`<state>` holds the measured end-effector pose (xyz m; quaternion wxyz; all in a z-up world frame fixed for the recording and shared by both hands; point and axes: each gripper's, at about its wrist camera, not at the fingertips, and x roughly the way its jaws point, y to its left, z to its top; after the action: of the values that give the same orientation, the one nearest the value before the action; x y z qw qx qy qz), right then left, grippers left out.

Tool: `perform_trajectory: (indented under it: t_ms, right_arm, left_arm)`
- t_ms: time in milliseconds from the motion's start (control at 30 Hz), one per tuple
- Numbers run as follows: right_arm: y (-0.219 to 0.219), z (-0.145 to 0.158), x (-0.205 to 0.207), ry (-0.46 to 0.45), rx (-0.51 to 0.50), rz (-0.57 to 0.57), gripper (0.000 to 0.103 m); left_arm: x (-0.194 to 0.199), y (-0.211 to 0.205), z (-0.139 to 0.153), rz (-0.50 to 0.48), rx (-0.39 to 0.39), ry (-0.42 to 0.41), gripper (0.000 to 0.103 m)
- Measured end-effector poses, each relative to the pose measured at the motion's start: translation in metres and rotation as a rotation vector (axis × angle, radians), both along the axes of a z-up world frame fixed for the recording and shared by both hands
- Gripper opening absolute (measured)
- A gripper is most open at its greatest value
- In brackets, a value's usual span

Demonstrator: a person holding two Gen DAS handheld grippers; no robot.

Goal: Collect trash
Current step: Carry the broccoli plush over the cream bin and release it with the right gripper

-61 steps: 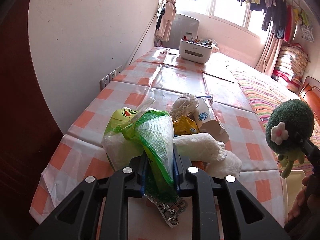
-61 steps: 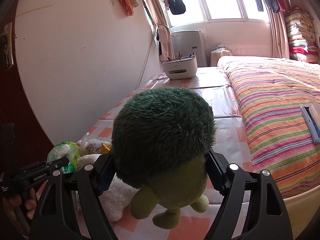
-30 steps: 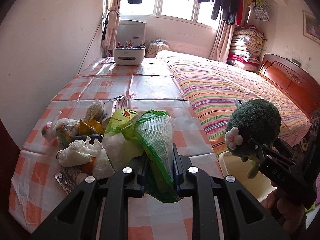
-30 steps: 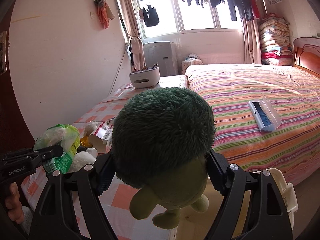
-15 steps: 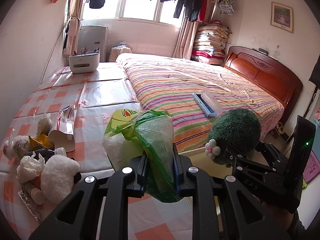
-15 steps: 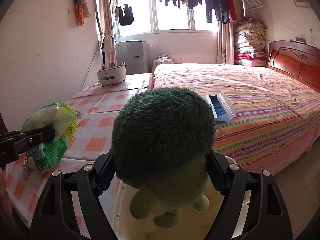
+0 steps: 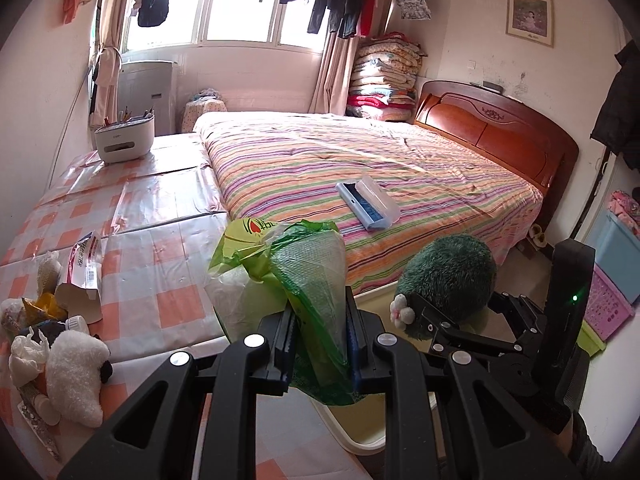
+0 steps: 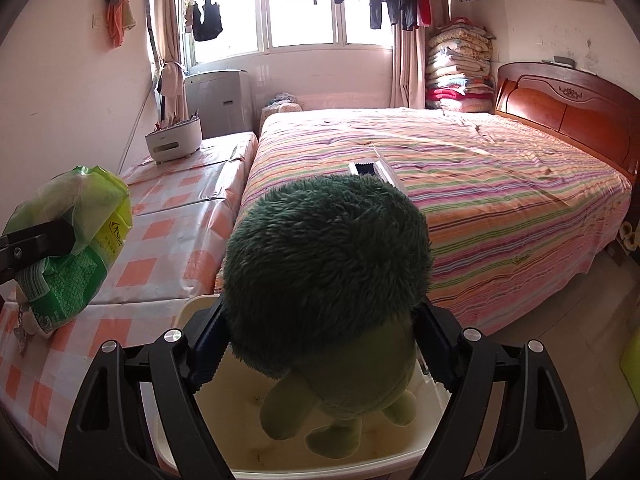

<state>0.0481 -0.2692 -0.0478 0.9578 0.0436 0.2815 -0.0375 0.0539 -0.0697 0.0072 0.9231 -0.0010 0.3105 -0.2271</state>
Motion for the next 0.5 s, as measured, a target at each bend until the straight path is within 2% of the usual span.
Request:
perform_trajectory:
  t_ms: [333, 500]
  right_arm:
    - [-0.001, -0.005, 0.001, 0.02, 0.024, -0.007, 0.086]
    - [0.0, 0.001, -0.002, -0.016, 0.017, -0.02, 0.089]
  left_arm:
    - [0.003, -0.004, -0.015, -0.016, -0.003, 0.038, 0.02]
    - [0.008, -0.002, -0.019, -0.007, -0.005, 0.051, 0.02]
